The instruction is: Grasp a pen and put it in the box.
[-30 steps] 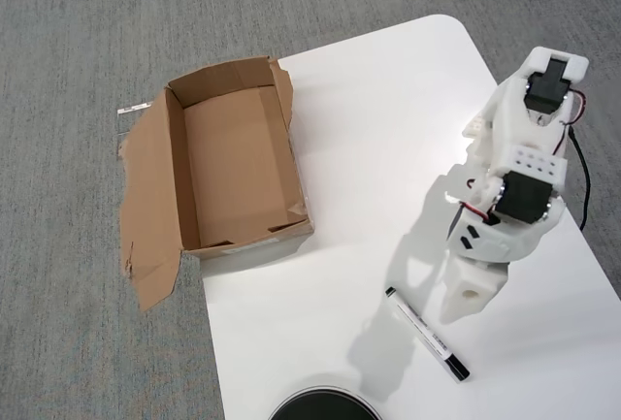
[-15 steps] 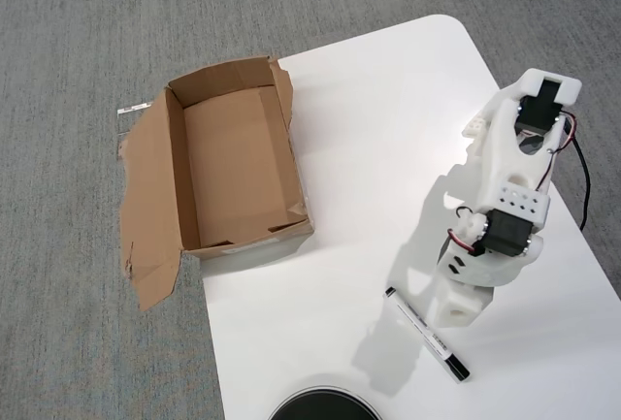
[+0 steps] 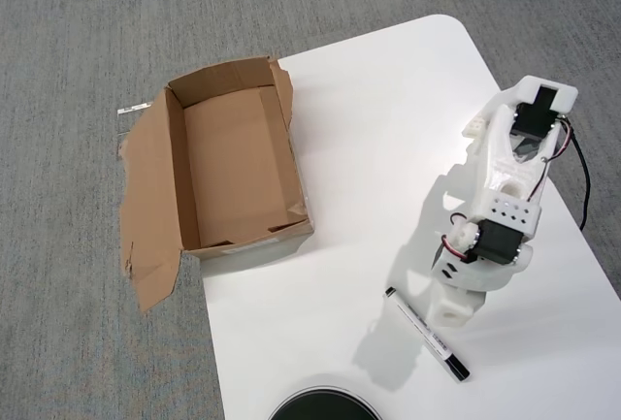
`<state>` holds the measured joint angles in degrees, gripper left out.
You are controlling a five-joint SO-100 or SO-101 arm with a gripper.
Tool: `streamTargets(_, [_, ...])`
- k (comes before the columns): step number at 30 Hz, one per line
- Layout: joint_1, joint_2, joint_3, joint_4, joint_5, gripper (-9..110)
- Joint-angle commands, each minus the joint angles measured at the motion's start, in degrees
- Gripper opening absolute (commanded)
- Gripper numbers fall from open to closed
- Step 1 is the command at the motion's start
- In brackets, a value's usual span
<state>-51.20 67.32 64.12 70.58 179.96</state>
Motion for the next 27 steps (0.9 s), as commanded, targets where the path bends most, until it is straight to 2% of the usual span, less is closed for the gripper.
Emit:
streamTargets(1, [0.4,-3.4,-1.7,-0.7,-0.1,2])
streamTargets(10, [0.6,-4.8,-1.4,-0.8,0.0,3])
streamTargets(18, [0.2,-4.8,-0.9,-0.7,-0.2,18])
streamTargets(27, [-0.6,-8.0,-2.5,-0.9,-0.3,19])
